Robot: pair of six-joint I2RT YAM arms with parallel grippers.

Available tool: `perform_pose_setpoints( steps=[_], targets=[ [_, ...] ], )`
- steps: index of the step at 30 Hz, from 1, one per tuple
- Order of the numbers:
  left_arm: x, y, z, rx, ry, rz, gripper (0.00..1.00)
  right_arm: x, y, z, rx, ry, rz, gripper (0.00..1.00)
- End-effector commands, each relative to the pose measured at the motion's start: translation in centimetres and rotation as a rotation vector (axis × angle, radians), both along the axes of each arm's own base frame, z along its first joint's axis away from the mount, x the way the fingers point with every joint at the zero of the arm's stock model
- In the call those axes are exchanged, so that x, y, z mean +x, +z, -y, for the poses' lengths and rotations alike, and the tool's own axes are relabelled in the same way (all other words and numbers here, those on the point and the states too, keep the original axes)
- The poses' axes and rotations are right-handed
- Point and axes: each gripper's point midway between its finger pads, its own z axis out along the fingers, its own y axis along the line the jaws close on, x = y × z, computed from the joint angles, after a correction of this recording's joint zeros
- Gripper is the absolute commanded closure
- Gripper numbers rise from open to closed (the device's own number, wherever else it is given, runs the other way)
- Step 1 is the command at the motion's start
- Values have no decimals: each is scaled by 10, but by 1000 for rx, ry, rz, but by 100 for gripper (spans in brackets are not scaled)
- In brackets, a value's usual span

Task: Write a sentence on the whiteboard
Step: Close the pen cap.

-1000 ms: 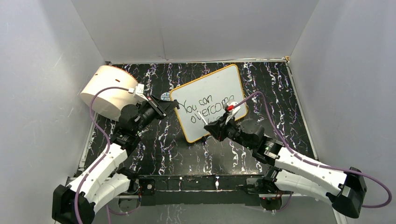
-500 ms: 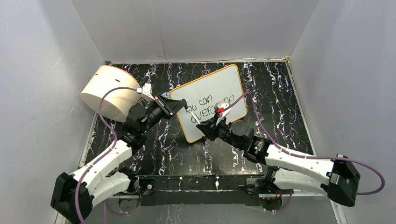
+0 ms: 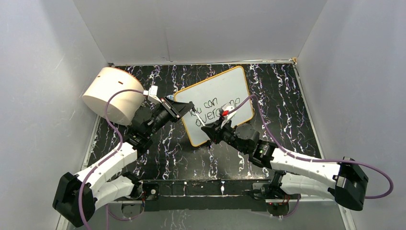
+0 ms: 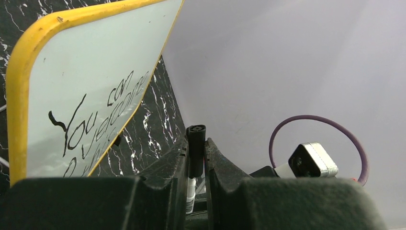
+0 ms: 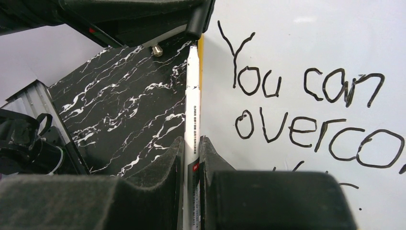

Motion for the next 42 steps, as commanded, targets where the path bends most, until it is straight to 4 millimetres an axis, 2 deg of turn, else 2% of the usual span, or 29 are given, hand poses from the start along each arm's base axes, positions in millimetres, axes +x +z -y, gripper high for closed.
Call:
perform_pose_setpoints(
  steps=[1,19,42],
  targets=[
    [-1,22,2,-43,0,58,100,8,31,-2,76,-40,57,100],
    [2,14,3,-27,11,56,100,5,30,-4,70,-17,43,100],
    [0,14,1,-21,9,72,100,6,30,-1,84,-38,38,100]
  ],
)
